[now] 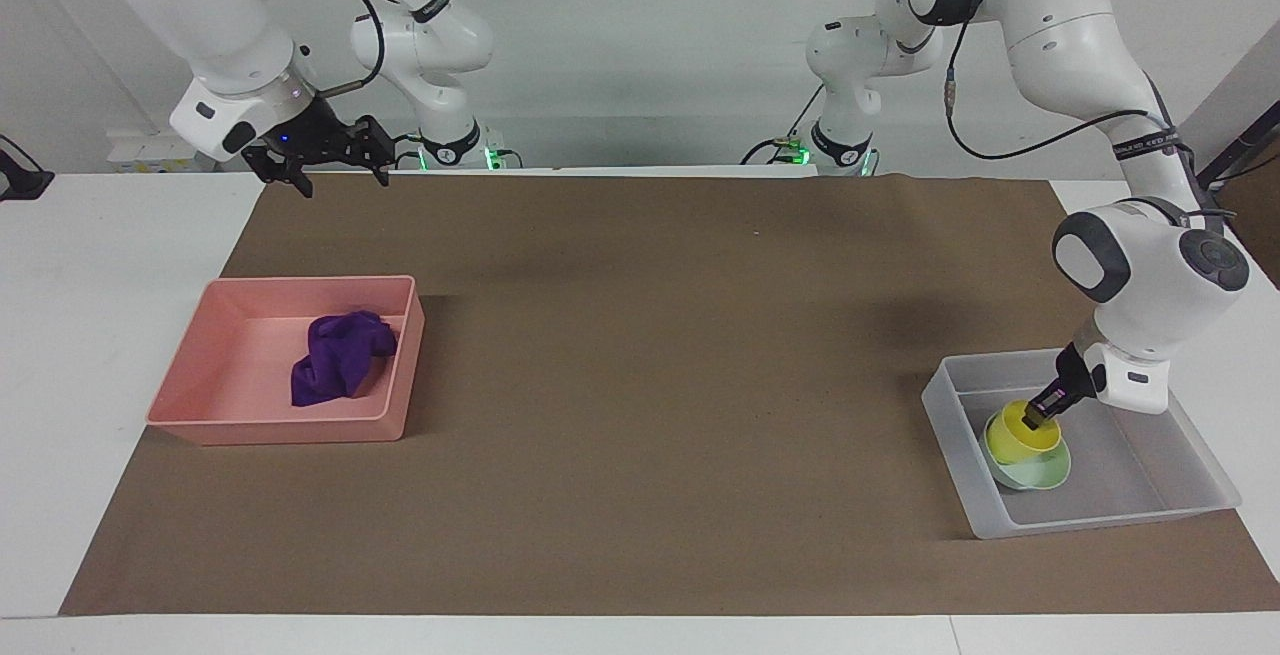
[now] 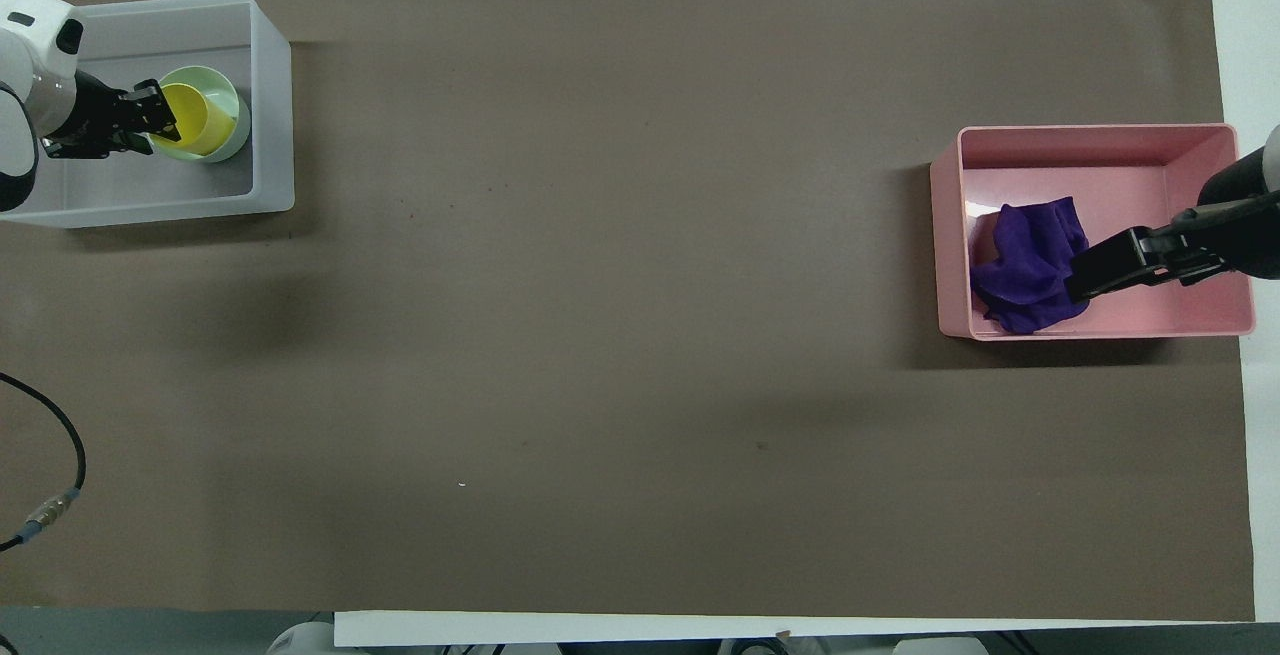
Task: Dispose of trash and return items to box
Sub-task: 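Lower the cup into the clear box with the left gripper and release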
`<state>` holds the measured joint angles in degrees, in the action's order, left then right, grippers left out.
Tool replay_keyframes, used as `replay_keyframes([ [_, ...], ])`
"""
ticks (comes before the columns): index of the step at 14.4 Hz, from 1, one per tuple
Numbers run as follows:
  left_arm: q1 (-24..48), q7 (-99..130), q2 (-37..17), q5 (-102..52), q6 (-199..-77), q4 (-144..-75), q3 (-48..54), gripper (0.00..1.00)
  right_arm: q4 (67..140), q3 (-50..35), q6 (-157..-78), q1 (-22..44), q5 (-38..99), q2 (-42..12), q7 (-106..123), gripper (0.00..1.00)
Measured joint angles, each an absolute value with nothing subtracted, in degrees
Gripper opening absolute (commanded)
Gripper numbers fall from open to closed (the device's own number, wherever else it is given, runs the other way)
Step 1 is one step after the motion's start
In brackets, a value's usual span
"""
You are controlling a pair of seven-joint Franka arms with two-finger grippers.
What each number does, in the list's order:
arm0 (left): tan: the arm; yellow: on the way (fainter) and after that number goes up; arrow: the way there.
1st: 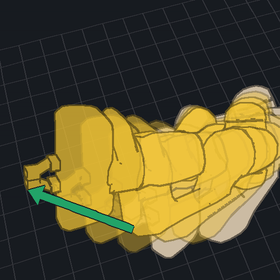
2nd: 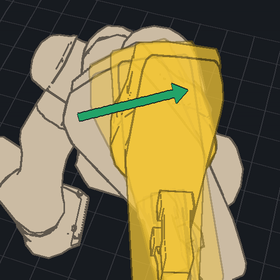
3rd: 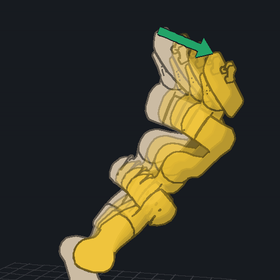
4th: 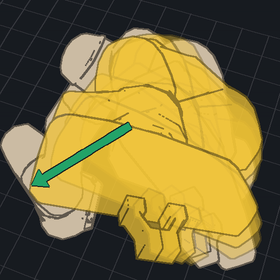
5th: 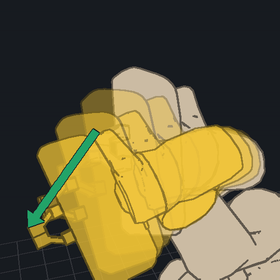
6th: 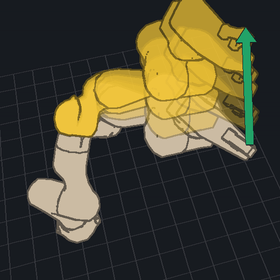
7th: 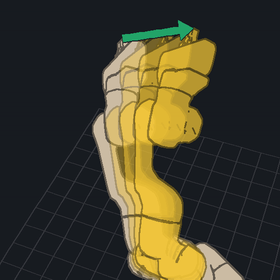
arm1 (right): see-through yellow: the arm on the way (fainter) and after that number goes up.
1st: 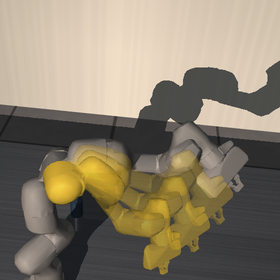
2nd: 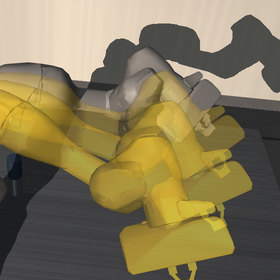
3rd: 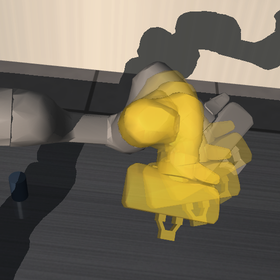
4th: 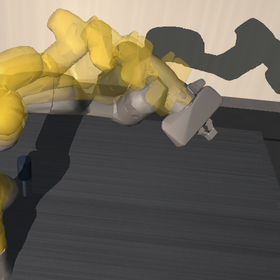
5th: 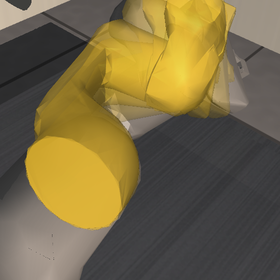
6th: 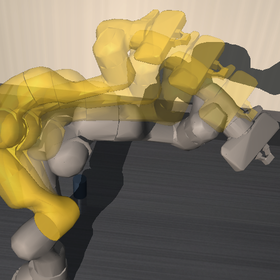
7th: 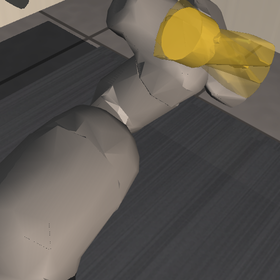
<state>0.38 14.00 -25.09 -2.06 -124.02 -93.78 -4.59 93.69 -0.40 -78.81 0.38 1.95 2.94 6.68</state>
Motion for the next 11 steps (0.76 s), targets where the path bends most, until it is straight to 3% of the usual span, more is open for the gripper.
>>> replay_keyframes([
  [4, 1.1, 4.9, -15.7, -1.0, -106.6, -87.7, -3.9, 1.0, 93.7, -0.4, -78.8, 0.4, 1.9, 2.9, 6.7, 1.0],
  [8, 2.9, -1.0, -2.3, -1.0, -93.0, -87.9, -3.6, 1.0, 93.7, -0.4, -78.8, 0.4, 1.9, 2.9, 6.7, 1.0],
  [11, 5.2, -1.4, 1.6, -1.0, -88.9, -89.1, -3.4, 1.0, 93.7, -0.3, -78.8, 0.4, 1.9, 2.9, 6.7, 1.0],
])
